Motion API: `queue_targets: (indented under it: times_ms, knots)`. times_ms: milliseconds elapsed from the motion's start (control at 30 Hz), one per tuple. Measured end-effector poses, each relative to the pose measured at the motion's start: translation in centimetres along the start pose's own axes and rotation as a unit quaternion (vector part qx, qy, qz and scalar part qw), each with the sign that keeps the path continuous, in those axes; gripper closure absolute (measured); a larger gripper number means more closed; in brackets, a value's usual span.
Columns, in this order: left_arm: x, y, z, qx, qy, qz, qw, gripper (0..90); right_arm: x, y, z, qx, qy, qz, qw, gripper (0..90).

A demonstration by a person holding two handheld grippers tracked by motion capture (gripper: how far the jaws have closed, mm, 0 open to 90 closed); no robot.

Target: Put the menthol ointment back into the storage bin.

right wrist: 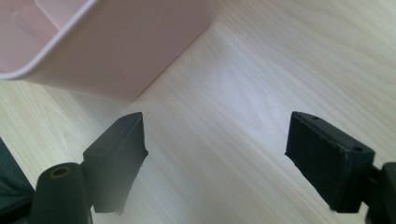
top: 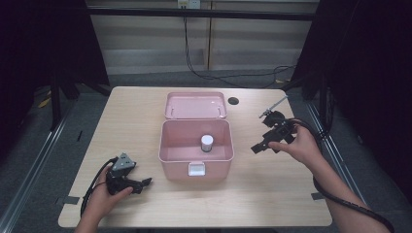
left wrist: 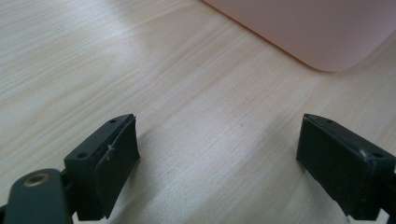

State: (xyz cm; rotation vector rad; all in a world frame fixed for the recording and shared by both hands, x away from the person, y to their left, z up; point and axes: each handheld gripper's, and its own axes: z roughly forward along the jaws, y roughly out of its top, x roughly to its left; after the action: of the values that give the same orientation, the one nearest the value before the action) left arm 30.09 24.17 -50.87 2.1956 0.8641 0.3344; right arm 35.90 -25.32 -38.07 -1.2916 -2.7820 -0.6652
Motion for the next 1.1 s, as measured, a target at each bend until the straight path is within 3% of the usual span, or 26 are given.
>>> queue_targets:
  times_ms: [300, 733, 1100]
  knots:
    - [0.0, 0.0, 0.0, 0.000, 0.000, 0.001, 1.0000, 12.3, -0.3, -1.7, 1.5, 0.004, 0.002, -0.005, 1.0000, 19.4]
    - [0.0, 0.0, 0.0, 0.001, 0.001, 0.004, 1.0000, 12.3, -1.1, -4.8, 3.1, -0.017, 0.019, 0.004, 0.9997, 19.4]
    - [0.0, 0.0, 0.0, 0.000, 0.001, 0.000, 1.0000, 12.3, -1.0, -7.3, 5.3, -0.030, 0.026, -0.009, 0.9992, 18.7]
